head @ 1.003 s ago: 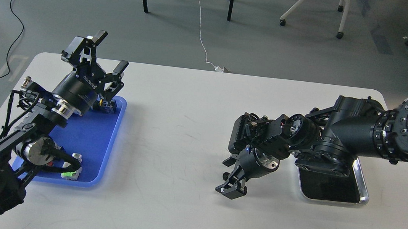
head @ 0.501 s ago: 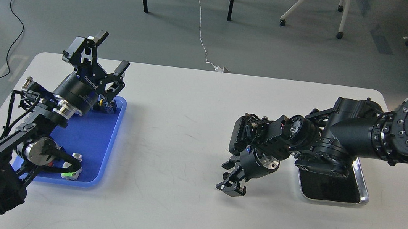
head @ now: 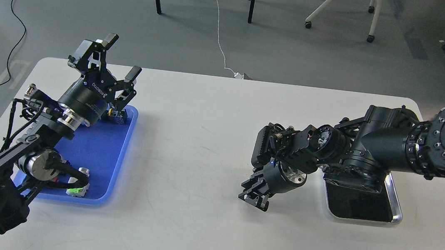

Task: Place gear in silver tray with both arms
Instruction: 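Carry the gear over the silver tray and lower it inside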

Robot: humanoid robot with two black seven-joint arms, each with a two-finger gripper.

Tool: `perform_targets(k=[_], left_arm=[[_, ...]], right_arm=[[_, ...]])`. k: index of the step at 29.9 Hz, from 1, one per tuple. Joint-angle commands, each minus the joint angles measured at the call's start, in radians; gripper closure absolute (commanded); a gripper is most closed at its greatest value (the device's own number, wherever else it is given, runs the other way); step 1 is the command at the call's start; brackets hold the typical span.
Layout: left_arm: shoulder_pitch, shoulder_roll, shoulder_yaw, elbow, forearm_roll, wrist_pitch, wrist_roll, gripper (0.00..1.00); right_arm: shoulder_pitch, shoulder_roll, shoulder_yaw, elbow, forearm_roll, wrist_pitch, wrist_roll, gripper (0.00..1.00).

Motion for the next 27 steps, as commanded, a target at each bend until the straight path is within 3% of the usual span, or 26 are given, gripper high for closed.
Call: perform_targets(k=[1,12,27], left_arm=[[0.000,0.000,0.000,0.002,0.000,0.000,0.000,0.02],[0.000,0.000,0.000,0.000,0.000,0.000,0.000,0.02],[0.000,0.003,0.003,-0.001,0.000,0.000,0.000,0.02]], right_arm=[[0.000,0.001,0.000,0.002,0.000,0.006,0.001,0.85],[0.065,-0.020,0.024,0.009,0.008,0.000,0.001,0.88],[0.089,-0.439,0.044,0.046,-0.132,-0.004,0.001,0.87]])
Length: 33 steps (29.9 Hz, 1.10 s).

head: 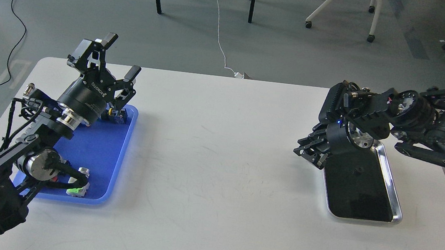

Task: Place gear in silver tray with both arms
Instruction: 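Carry the gear over the silver tray and lower it inside, then open the right gripper and raise it away from the tray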

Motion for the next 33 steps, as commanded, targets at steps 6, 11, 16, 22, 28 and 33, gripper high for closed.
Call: perform_targets(k=[6,11,16,22,28,33], left_arm=[[0.000,0.001,0.000,-0.015,0.000,-0.001,0.000,0.02],[0.006,0.001,0.001,-0.021,0.000,0.000,0.000,0.02],[0.008,-0.002,0.003,-0.023,0.002,0.000,0.000,0.02],[0.008,-0.002,0.003,-0.023,0.003,0.000,0.000,0.02],[0.008,-0.002,0.001,-0.026,0.005,0.000,0.000,0.02],[0.008,-0.001,0.001,-0.026,0.005,0.000,0.000,0.02]], right_arm=[[-0.058,-0.177,-0.006,0.020,-0.052,0.000,0.000,0.86],[-0.117,-0.208,-0.006,0.020,-0.052,0.000,0.000,0.86],[-0.151,-0.216,-0.005,0.020,-0.052,0.000,0.000,0.84],[-0.181,-0.217,-0.005,0.021,-0.052,-0.028,0.000,0.77],[-0.197,-0.231,-0.003,0.021,-0.052,-0.034,0.000,0.55],[-0.195,-0.253,0.018,0.030,-0.040,-0.058,0.000,0.08]])
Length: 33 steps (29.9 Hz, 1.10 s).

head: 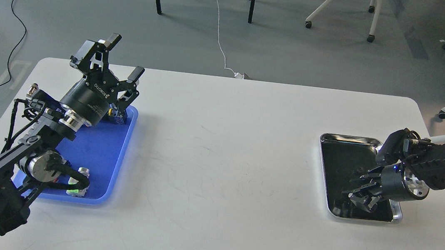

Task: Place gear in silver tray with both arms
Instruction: 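Open the right gripper and raise it away from the tray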

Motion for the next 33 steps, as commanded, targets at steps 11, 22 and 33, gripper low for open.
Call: perform_targets(k=[11,22,33], left_arm=[[-0.001,-0.001,0.001,0.000,0.000,0.000,0.000,0.02],[0.028,-0.015,0.003,0.000,0.009,0.005,0.000,0.02],[0.055,-0.063,0.000,0.006,0.120,0.097,0.000,0.02]], right_arm=[[-0.083,-0.074,0.405,0.030,0.525,-0.031,0.000,0.04],[-0.345,-0.046,0.850,0.053,1.432,0.057,0.000,0.04],[-0.585,0.070,1.201,-0.004,1.536,0.134,0.000,0.01]])
